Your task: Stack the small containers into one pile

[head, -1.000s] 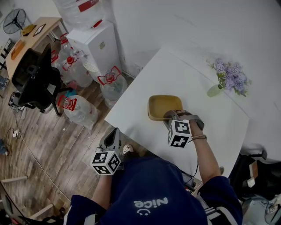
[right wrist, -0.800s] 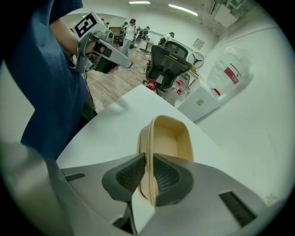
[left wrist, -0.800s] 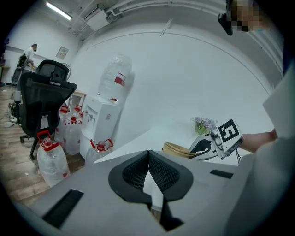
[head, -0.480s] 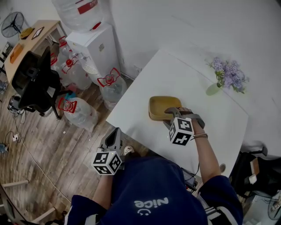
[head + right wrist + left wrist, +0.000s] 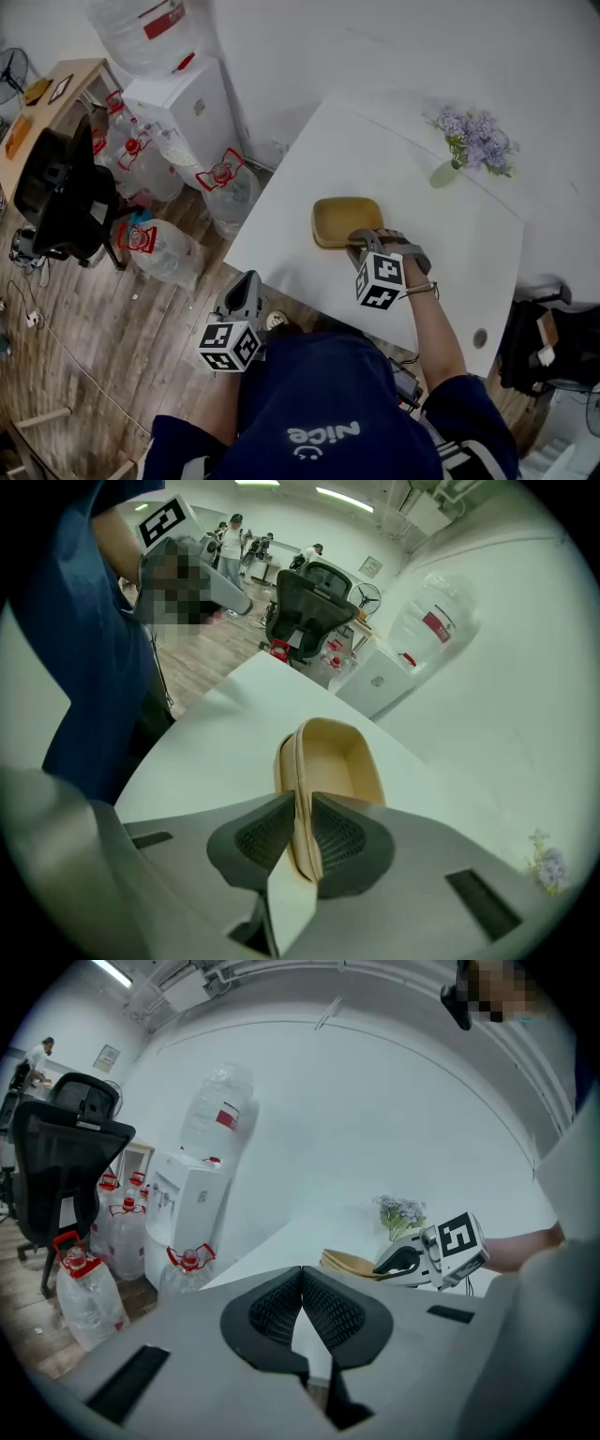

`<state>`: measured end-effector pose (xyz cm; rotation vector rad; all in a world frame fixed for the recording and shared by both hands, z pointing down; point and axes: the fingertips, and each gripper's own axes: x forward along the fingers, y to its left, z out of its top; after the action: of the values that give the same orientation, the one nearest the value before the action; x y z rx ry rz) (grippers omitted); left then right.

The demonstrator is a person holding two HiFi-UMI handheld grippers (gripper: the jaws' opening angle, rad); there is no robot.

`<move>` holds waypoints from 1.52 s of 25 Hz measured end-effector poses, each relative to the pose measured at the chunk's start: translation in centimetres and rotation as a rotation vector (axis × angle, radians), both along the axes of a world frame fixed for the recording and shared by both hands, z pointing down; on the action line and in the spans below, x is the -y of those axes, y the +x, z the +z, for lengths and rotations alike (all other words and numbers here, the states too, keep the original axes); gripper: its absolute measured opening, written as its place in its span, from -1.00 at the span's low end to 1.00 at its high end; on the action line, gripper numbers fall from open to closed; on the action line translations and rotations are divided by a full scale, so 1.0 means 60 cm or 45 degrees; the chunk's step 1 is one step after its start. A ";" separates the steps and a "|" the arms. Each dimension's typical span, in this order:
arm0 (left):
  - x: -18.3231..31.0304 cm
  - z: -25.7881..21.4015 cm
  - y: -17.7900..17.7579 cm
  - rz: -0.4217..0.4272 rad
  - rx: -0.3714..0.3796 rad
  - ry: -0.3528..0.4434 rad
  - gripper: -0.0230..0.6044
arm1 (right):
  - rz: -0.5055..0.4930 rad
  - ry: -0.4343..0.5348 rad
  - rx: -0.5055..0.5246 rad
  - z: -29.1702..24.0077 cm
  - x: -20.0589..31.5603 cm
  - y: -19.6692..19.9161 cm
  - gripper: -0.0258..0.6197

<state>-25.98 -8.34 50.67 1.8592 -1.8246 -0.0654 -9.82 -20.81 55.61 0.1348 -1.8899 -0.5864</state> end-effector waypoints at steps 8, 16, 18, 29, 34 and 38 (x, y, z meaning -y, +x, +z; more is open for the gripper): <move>0.001 0.000 -0.002 0.068 0.010 -0.004 -0.86 | 0.147 -0.059 0.119 -0.005 -0.008 -0.002 -0.60; 0.009 -0.018 0.001 0.169 0.018 0.022 -0.86 | 0.421 -0.147 0.489 -0.087 -0.013 0.005 -0.40; 0.014 -0.028 0.003 0.203 0.021 0.041 -0.86 | 0.530 -0.154 0.628 -0.112 -0.015 0.017 -0.40; 0.046 -0.082 0.054 0.427 0.073 0.161 -0.86 | 1.030 0.010 1.179 -0.190 -0.075 0.133 -0.40; 0.050 -0.098 0.101 0.549 0.032 0.200 -0.86 | 1.239 0.019 1.307 -0.170 -0.121 0.188 -0.40; 0.050 -0.093 0.128 0.602 0.019 0.207 -0.86 | 1.357 0.057 1.288 -0.146 -0.154 0.224 -0.40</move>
<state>-18.32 -11.37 45.12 2.3632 -1.3776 -0.0299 3.63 -11.59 46.84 1.5887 -2.3221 0.2645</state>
